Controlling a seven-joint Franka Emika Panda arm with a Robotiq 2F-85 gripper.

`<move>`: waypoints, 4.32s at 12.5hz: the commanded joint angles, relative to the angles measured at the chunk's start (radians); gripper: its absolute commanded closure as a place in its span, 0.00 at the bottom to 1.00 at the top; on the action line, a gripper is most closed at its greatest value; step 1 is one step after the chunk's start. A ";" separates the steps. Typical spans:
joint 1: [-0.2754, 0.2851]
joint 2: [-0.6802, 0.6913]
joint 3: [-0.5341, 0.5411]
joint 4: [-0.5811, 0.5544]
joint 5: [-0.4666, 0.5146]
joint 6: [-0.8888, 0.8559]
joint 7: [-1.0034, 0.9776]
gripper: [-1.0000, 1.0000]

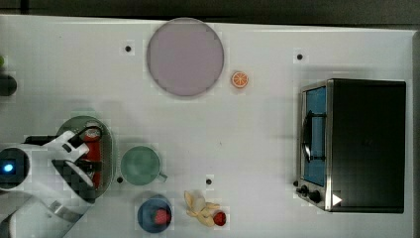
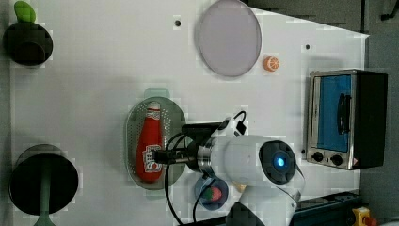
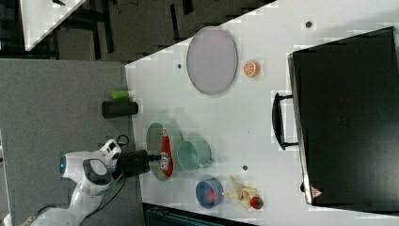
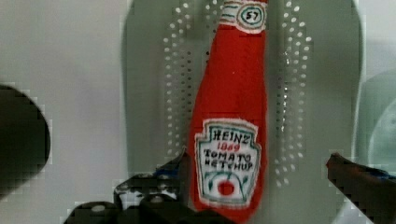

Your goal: Pick ketchup from strainer and place it on the table

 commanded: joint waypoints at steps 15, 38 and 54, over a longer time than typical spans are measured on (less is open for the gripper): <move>-0.012 0.157 0.034 0.040 -0.243 0.054 0.268 0.41; -0.403 -0.139 -0.156 0.438 0.052 -0.555 -0.185 0.41; -0.419 -0.069 -0.314 -0.067 -0.073 -0.054 -0.280 0.06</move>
